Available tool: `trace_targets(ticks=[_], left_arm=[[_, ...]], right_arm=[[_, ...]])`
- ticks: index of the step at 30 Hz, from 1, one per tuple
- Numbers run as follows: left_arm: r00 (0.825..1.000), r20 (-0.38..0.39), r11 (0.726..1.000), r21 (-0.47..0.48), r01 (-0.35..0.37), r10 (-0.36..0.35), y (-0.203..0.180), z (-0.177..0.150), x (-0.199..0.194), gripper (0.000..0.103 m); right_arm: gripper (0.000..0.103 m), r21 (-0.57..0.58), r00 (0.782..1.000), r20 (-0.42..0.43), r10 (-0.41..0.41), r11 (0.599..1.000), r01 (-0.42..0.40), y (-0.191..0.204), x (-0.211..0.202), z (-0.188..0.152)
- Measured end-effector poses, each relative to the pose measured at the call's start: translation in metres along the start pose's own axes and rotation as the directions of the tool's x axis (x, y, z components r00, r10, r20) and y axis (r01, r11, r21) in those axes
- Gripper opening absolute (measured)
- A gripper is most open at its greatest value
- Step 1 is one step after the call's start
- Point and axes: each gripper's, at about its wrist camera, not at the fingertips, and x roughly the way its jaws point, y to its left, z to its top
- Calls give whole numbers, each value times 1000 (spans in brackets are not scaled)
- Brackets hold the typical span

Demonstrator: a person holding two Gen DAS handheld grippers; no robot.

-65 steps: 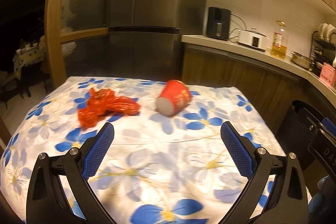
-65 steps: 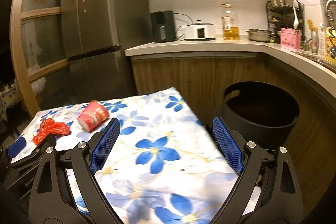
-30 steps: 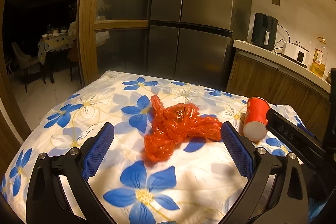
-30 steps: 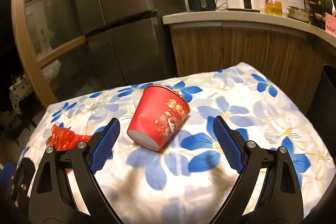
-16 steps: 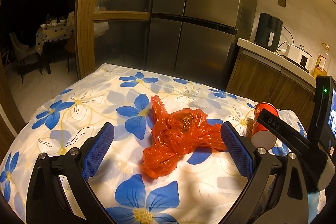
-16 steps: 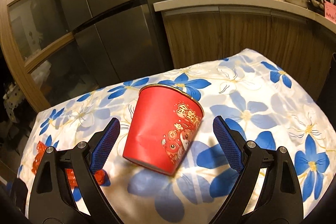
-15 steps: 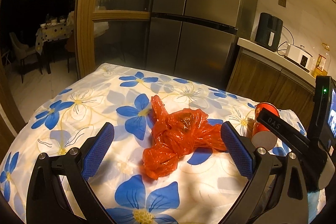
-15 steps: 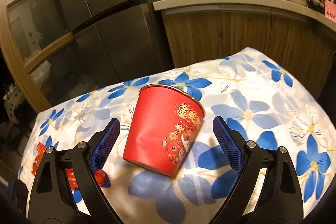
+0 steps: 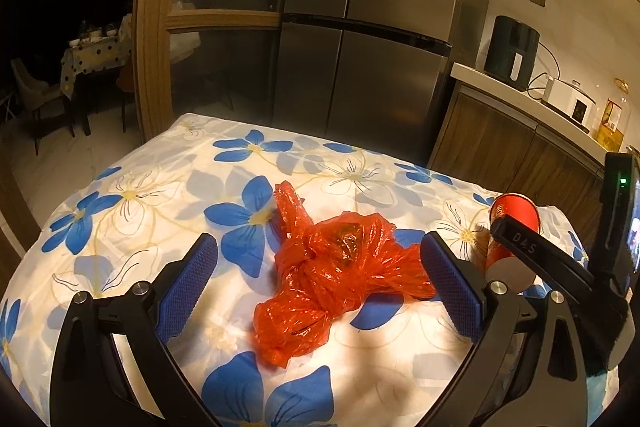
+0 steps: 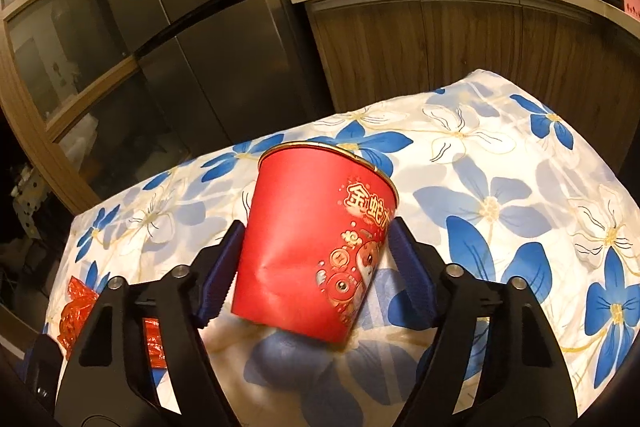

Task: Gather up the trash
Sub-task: 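Grasp the orange plastic bag with the left gripper while the right gripper grasps the red paper cup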

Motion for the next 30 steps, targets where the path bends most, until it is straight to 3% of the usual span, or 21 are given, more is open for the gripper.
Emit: trace_targets(ticks=[10,18,20,30], left_arm=[[998,-58,1000,9,20,-19,-6,0,19,95],[993,-114,998,42,37,-32,-14,-5,31,69],[992,-122,998,45,42,-37,-15,-5,33,58],[988,-126,995,30,95,-90,-13,-9,29,36]], right_arm=[[68,-9,998,57,29,1000,-28,-13,-31,-6],[68,-23,994,95,61,998,-59,-24,-62,-14],[68,-29,993,102,66,998,-63,-25,-68,-16],[68,-55,989,117,91,995,-85,-32,-93,-25]])
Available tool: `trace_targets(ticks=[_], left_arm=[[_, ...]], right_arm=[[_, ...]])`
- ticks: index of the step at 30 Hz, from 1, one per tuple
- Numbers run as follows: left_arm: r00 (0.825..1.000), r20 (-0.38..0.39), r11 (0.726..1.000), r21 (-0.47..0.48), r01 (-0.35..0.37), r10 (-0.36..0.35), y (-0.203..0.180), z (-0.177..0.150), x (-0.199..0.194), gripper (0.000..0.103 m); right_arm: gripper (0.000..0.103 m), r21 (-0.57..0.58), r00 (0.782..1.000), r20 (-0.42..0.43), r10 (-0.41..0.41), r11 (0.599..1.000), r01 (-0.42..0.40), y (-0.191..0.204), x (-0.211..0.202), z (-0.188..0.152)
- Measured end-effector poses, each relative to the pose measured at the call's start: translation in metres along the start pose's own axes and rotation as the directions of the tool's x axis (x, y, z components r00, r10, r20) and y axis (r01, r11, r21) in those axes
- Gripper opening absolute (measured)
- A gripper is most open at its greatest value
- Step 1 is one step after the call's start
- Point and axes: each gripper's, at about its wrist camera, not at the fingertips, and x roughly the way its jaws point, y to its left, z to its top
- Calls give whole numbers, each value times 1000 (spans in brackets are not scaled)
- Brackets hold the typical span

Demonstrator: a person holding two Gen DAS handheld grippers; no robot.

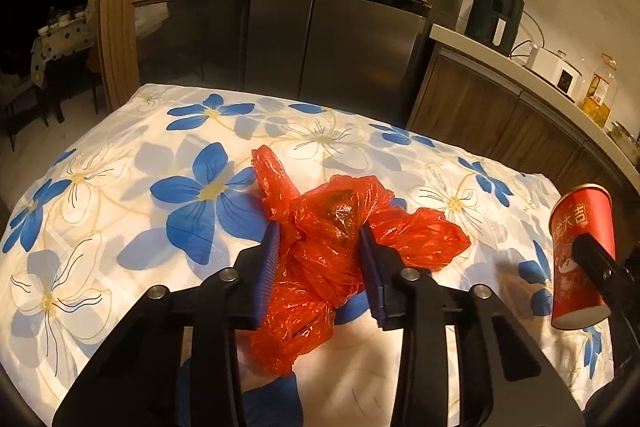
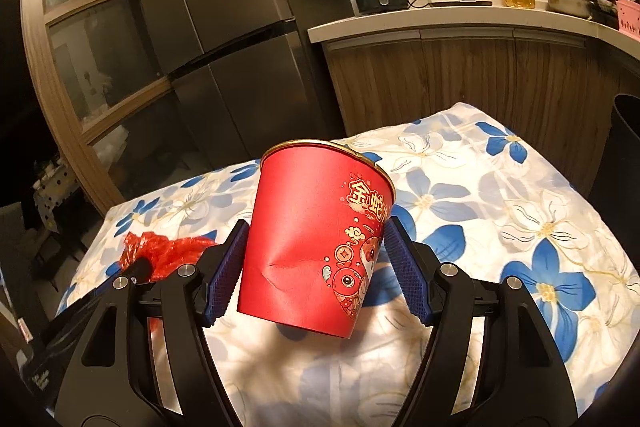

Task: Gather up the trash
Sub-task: 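Grasp the orange plastic bag with the left gripper while the right gripper grasps the red paper cup, then carry the orange bag with the left gripper while the right gripper carries the red cup over the bin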

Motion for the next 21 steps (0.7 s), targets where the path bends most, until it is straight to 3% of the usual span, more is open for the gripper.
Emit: trace_targets(ticks=[9,21], left_arm=[[999,37,1000,-13,15,-15,-9,-6,-27,33],[995,89,998,35,50,-53,-61,-22,-74,33]], right_arm=[[68,-26,1000,23,16,1000,-15,-7,-26,-5],[68,-8,997,76,-1,1000,2,-42,-74,-1]])
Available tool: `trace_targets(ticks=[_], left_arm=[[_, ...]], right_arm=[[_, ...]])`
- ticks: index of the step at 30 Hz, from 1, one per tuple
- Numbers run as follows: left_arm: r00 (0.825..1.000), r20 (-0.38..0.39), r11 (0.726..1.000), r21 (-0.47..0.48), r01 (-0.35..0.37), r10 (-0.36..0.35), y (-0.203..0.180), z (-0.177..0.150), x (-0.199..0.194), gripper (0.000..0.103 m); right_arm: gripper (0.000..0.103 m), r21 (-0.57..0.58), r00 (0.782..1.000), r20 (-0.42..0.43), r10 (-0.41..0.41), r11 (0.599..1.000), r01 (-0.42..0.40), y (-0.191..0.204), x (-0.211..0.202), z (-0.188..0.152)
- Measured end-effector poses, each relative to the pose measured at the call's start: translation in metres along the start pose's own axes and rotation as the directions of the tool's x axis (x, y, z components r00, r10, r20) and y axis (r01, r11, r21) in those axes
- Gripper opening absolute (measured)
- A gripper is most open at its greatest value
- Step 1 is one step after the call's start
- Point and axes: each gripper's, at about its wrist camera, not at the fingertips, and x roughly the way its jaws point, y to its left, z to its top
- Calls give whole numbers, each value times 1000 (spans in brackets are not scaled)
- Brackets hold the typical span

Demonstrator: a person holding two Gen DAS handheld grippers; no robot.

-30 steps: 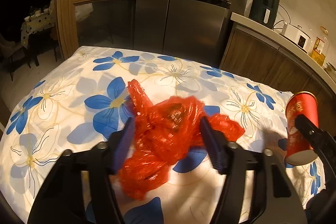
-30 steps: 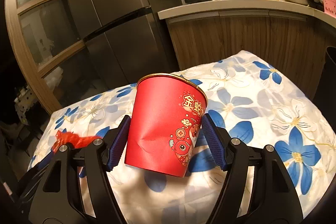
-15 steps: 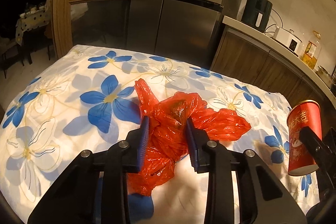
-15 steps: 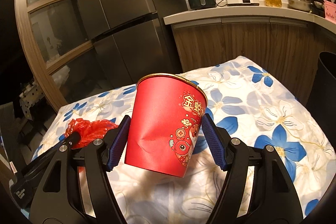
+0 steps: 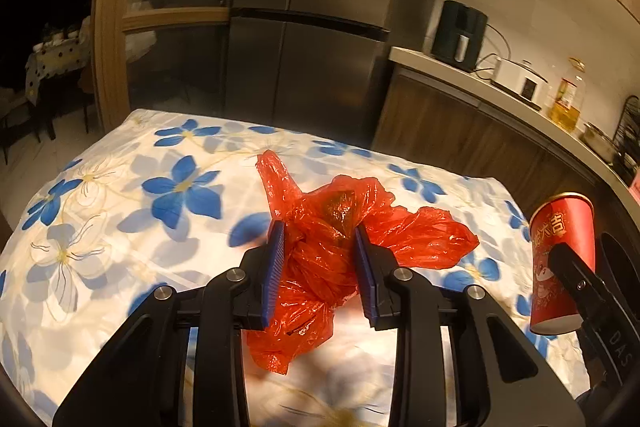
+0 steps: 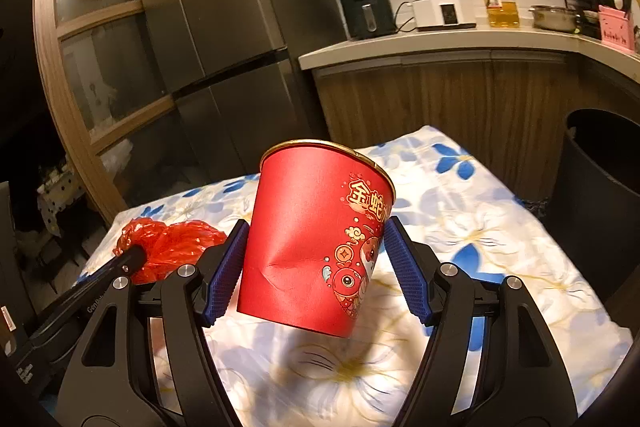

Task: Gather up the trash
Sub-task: 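Carry the orange bag with the left gripper while the right gripper carries the red cup over the bin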

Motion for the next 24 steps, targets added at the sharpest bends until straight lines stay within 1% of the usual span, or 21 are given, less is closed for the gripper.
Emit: trace_targets(ticks=[7,12,18,22,24], left_arm=[[999,21,998,40,42,-43,-39,-5,-21,33],[995,29,993,76,93,-95,-77,-9,-34,33],[986,23,980,120,161,-165,-129,-16,-43,33],[979,16,970,139,201,-205,-163,-19,-45,33],[972,15,961,154,229,-233,-183,-19,-46,33]], right_arm=[[68,23,999,33,-24,999,23,-32,-33,4],[68,47,997,57,-53,998,51,-59,-54,10],[68,79,989,93,-114,991,106,-100,-79,19],[68,103,979,115,-165,983,154,-131,-93,27],[68,120,972,129,-196,976,181,-149,-100,31]])
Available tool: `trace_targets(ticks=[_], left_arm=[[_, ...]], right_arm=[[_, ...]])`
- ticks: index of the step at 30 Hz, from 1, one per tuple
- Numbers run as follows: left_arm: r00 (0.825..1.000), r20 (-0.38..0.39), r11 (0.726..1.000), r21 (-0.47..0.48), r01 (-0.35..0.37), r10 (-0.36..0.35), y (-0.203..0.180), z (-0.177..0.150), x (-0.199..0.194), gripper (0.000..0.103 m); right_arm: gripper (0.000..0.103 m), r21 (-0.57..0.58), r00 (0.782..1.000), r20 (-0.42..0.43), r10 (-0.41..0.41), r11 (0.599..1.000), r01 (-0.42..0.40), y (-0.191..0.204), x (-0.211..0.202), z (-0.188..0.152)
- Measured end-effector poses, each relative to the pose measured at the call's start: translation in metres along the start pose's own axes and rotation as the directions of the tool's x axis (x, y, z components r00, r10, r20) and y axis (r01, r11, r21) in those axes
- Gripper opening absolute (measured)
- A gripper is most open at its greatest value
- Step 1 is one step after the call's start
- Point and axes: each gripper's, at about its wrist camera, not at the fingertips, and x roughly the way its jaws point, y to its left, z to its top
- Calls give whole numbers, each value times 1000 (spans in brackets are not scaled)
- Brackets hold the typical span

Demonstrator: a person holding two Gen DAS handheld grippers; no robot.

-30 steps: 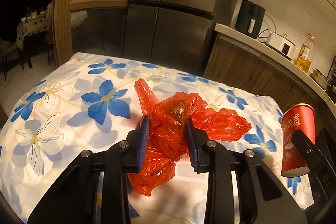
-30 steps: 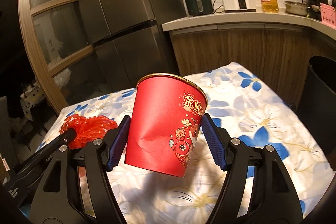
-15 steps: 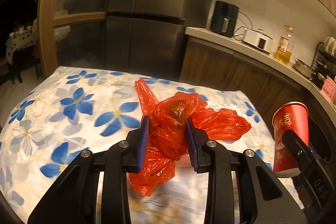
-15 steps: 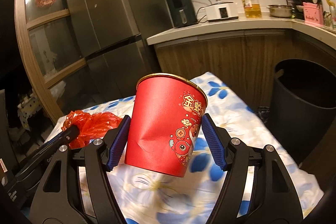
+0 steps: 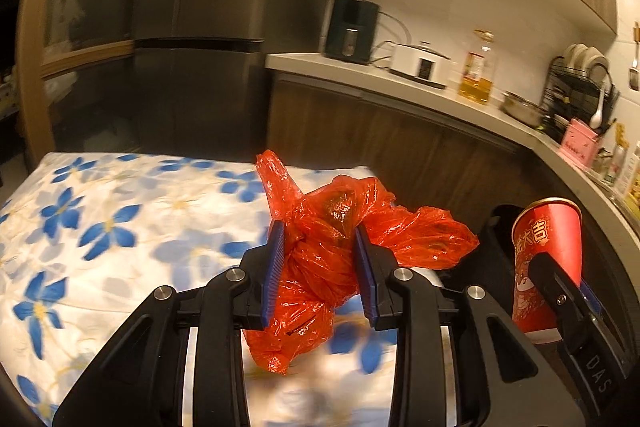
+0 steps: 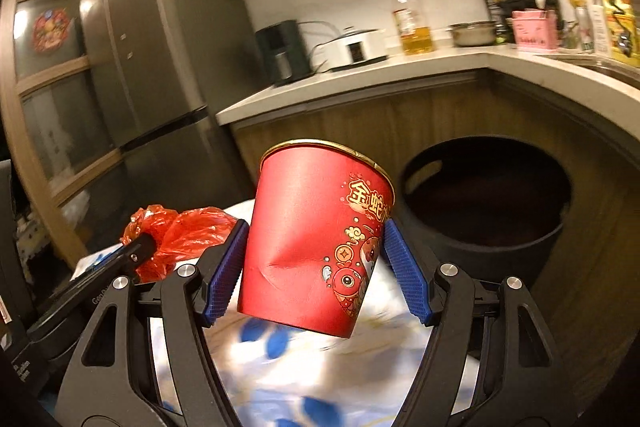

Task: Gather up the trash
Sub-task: 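Carry the orange bag with the left gripper while the right gripper carries the red cup over the bin, then open both grippers over the black bin to drop the bag and cup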

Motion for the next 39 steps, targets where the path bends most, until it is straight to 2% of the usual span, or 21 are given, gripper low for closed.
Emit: trace_targets(ticks=[9,15,27,39], left_arm=[[993,18,989,93,111,-113,-94,5,17,33],[987,11,980,122,156,-158,-139,3,34,34],[975,-27,961,168,220,-219,-190,-4,62,35],[970,-56,950,197,243,-236,-203,-8,77,37]], right_arm=[[68,60,989,64,-132,990,128,-77,-4,32],[68,85,980,78,-182,981,176,-115,0,43],[69,91,974,59,-217,973,212,-150,16,50],[71,84,973,42,-227,971,223,-158,29,51]])
